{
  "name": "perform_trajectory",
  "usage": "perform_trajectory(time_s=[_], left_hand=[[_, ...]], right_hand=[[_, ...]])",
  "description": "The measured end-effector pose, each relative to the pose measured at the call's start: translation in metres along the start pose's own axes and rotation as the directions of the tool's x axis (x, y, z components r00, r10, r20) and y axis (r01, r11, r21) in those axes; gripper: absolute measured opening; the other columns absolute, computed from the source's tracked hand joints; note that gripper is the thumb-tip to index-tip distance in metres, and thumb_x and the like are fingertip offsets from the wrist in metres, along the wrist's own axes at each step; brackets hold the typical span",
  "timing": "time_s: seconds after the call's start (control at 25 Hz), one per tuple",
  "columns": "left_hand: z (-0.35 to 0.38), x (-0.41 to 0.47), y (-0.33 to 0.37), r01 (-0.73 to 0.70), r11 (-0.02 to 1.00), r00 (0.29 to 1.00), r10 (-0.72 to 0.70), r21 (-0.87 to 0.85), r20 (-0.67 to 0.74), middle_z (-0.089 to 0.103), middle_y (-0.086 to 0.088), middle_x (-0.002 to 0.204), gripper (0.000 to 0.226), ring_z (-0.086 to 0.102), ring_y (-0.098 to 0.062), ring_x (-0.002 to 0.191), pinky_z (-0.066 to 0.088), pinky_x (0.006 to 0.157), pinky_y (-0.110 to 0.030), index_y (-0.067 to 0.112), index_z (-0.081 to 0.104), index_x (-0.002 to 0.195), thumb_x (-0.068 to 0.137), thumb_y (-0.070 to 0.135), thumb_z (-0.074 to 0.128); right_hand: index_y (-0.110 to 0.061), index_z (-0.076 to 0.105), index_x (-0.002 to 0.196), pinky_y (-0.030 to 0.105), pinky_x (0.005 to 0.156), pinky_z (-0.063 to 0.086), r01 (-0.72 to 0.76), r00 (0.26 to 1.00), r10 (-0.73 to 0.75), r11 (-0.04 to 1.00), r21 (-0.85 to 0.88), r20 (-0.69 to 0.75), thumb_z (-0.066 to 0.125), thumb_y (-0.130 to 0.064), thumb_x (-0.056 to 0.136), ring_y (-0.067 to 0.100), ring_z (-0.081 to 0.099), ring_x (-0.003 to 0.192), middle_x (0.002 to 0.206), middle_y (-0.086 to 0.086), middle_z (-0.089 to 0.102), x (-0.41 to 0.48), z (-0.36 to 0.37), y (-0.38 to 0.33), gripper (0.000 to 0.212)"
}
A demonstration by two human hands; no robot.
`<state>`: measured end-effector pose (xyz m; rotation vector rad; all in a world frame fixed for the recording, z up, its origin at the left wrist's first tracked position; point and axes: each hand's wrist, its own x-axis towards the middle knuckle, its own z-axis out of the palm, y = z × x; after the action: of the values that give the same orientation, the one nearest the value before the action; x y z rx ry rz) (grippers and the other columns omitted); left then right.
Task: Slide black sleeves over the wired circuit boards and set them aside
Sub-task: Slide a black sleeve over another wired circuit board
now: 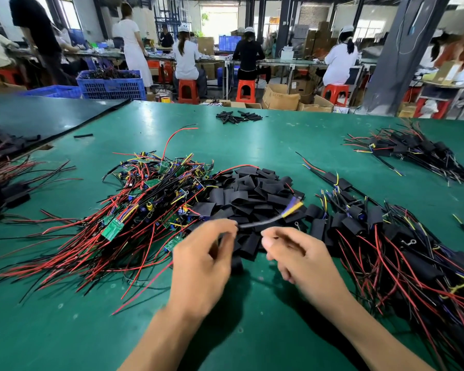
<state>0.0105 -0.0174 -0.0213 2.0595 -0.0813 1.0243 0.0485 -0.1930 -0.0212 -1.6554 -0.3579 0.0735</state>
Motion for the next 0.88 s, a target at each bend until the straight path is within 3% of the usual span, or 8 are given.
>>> perform_trajectory(time_s=[0.12,0.2,0.36,0.48,0.56,0.72,0.8,0.88], left_hand=[[0.007,-0.007,0.012,-0.139,0.987,0.982,0.148,-0.082,0.119,0.064,0.035,0.107,0.043,0.058,0.016,0.086,0.040,0.078,-0.002,0.034,0.064,0.103,0.081,-0.004,0.065],[0.009,-0.009,0.010,-0.172,0.979,0.974,0.185,-0.105,0.128,0.062,0.039,0.109,0.043,0.061,0.014,0.093,0.043,0.081,-0.004,0.034,0.064,0.103,0.082,-0.004,0.066],[0.011,-0.012,0.006,-0.082,0.994,0.992,0.088,-0.071,0.090,0.068,0.020,0.095,0.025,0.058,0.013,0.080,0.043,0.074,-0.006,0.027,0.069,0.095,0.084,0.005,0.072],[0.004,-0.008,0.006,0.018,1.000,0.998,-0.017,0.011,-0.067,0.066,0.019,0.086,0.011,0.061,-0.001,0.081,0.046,0.075,-0.018,0.027,0.069,0.092,0.086,0.019,0.069],[0.000,-0.005,0.005,0.134,0.991,0.986,-0.135,-0.017,-0.094,0.068,0.018,0.082,0.009,0.062,-0.008,0.078,0.048,0.075,-0.022,0.028,0.070,0.089,0.088,0.019,0.070],[0.002,-0.006,0.015,0.437,0.834,0.897,-0.375,-0.337,0.235,0.071,0.004,0.072,0.014,0.060,-0.011,0.058,0.049,0.060,-0.018,0.028,0.073,0.083,0.089,0.016,0.073],[0.005,-0.007,0.020,0.571,0.704,0.804,-0.377,-0.423,0.459,0.070,-0.003,0.068,0.003,0.057,-0.014,0.051,0.048,0.054,-0.024,0.026,0.074,0.087,0.087,0.025,0.076],[0.006,-0.009,0.020,0.640,0.659,0.722,-0.337,-0.396,0.605,0.068,-0.003,0.063,0.015,0.055,-0.017,0.048,0.047,0.050,-0.027,0.023,0.075,0.088,0.079,0.034,0.080]], right_hand=[[-0.037,0.074,0.102,0.025,0.055,0.052,0.011,0.996,-0.006,0.998,-0.054,0.089,0.065,-0.048,0.083,0.013,0.059,0.057,0.065,0.000,0.066,-0.004,0.009,0.000,0.024],[-0.035,0.075,0.108,0.030,0.068,0.059,0.019,0.996,-0.019,1.000,-0.004,0.085,0.063,-0.038,0.094,0.016,0.071,0.074,0.084,0.000,0.076,-0.004,0.011,0.001,0.019],[-0.020,0.078,0.102,0.024,0.074,0.058,-0.047,0.999,0.050,0.964,0.260,-0.003,0.059,-0.038,0.090,0.023,0.075,0.093,0.100,0.007,0.078,0.002,0.009,-0.001,0.028],[-0.012,0.074,0.100,0.026,0.067,0.059,-0.071,0.988,0.117,0.919,0.387,-0.098,0.055,-0.039,0.088,0.029,0.076,0.086,0.096,0.015,0.077,0.009,0.002,-0.003,0.034],[-0.011,0.072,0.099,0.024,0.055,0.053,-0.051,0.977,0.128,0.914,0.402,-0.168,0.054,-0.039,0.089,0.023,0.072,0.068,0.089,0.013,0.076,0.014,-0.005,-0.005,0.035],[-0.013,0.075,0.095,0.022,0.039,0.035,-0.015,0.971,0.112,0.912,0.410,-0.213,0.056,-0.040,0.089,0.014,0.044,0.043,0.073,0.008,0.067,0.018,-0.014,-0.007,0.034],[-0.018,0.077,0.093,0.022,0.039,0.036,-0.025,0.985,0.086,0.930,0.368,-0.149,0.058,-0.043,0.088,0.014,0.044,0.040,0.070,0.006,0.065,0.016,-0.013,-0.009,0.032],[-0.018,0.077,0.092,0.024,0.044,0.043,-0.026,0.996,0.055,0.937,0.348,-0.073,0.063,-0.046,0.083,0.016,0.052,0.045,0.072,0.006,0.065,0.012,-0.010,-0.010,0.032]])
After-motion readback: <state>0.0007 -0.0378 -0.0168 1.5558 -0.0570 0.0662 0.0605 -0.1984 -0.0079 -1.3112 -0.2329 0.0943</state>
